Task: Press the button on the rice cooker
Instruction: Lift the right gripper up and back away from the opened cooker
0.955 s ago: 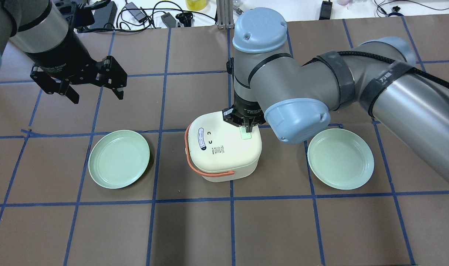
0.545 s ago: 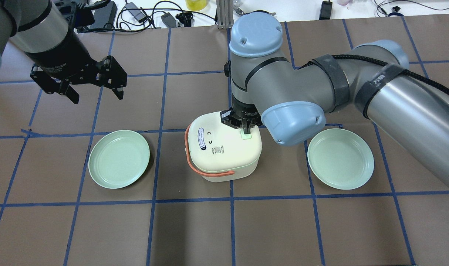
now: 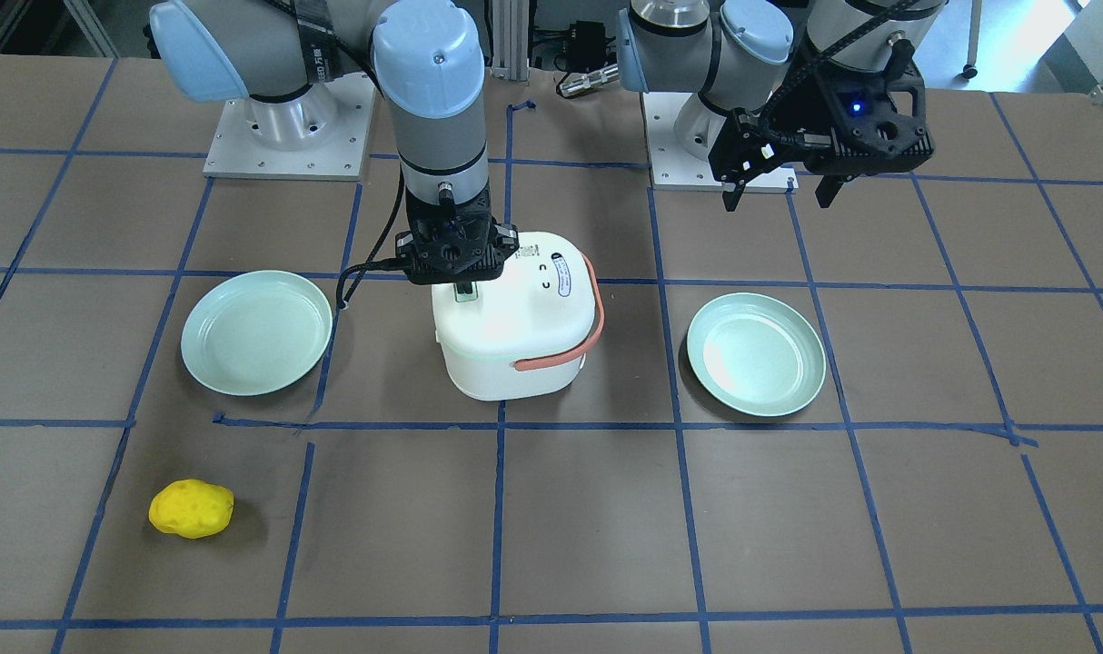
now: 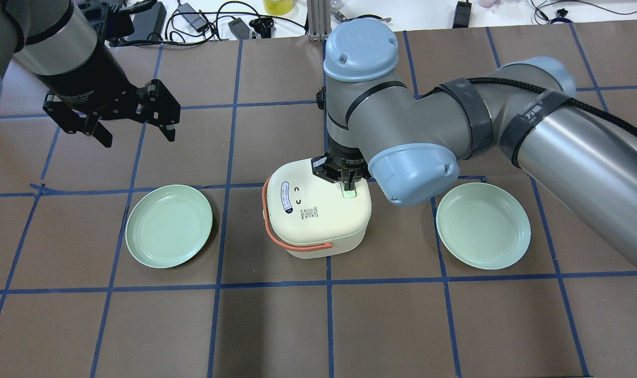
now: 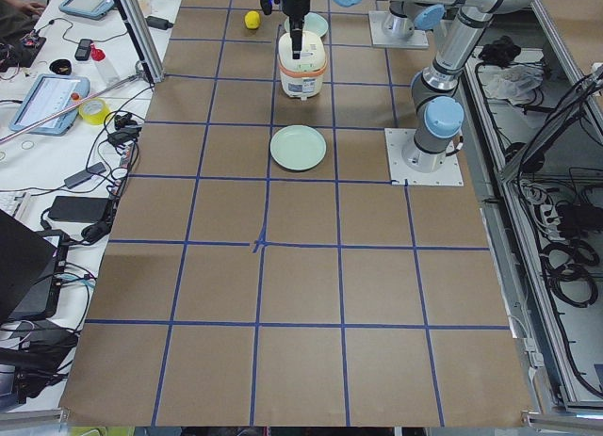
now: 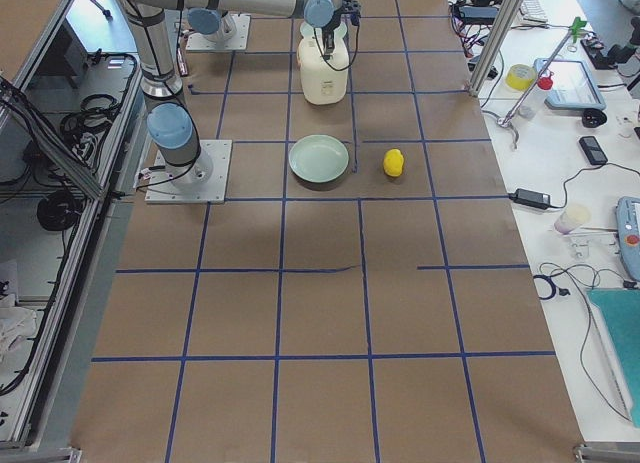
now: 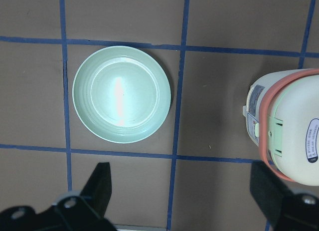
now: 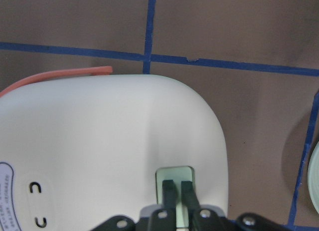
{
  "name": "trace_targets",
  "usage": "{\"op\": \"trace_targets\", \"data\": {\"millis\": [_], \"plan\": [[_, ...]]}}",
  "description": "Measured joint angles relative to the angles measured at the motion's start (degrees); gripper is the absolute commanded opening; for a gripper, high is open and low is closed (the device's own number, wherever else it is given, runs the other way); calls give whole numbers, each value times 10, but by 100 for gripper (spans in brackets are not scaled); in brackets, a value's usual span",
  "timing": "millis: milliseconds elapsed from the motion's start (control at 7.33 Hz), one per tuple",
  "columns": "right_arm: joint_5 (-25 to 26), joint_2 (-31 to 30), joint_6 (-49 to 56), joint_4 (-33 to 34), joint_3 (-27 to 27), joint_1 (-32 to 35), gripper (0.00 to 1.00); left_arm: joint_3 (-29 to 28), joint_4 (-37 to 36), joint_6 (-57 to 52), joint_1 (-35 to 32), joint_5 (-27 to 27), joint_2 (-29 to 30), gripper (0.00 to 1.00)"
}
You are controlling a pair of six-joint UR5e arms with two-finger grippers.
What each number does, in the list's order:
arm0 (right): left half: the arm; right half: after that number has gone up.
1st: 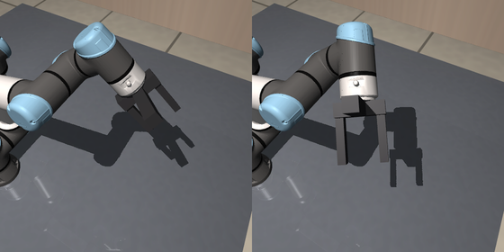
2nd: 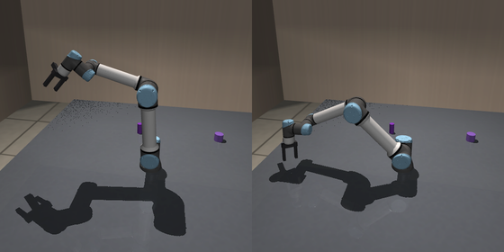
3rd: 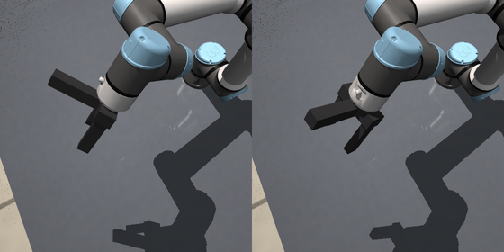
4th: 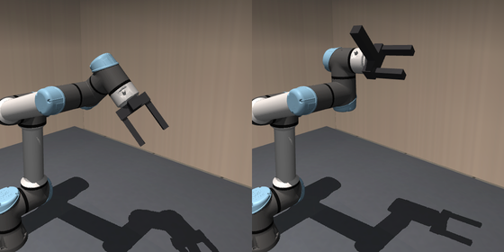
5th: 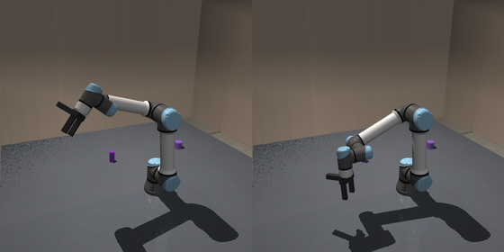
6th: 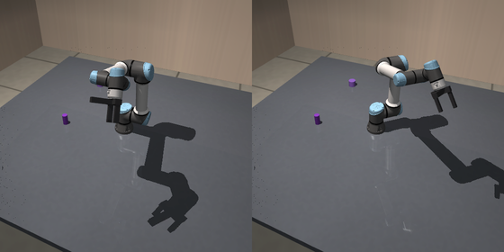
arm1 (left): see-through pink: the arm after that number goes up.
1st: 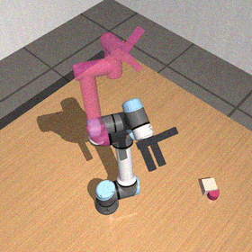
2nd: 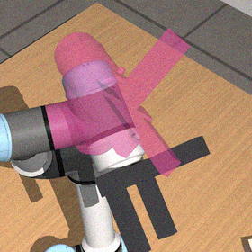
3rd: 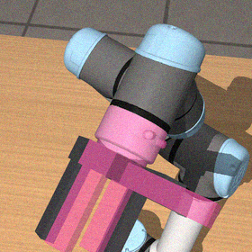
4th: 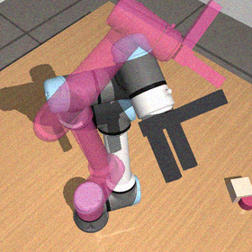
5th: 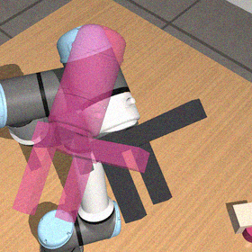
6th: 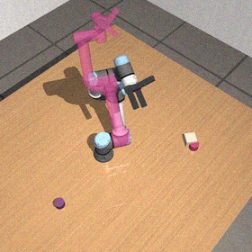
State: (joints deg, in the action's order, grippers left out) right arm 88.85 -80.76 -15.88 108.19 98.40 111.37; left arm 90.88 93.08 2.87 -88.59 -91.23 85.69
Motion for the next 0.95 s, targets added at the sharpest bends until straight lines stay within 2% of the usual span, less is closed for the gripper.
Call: {"op": "trace_targets", "data": {"millis": [409, 682, 955], "plan": [[9, -28, -11, -17, -31, -7, 100, 0, 0, -1, 0, 0, 0, 100], [12, -45, -8, -74, -77, -29, 100, 0, 0, 0, 0, 0, 0, 100], [8, -51, 8, -127, -127, -81, 100, 0, 0, 0, 0, 0, 0, 100]]}}
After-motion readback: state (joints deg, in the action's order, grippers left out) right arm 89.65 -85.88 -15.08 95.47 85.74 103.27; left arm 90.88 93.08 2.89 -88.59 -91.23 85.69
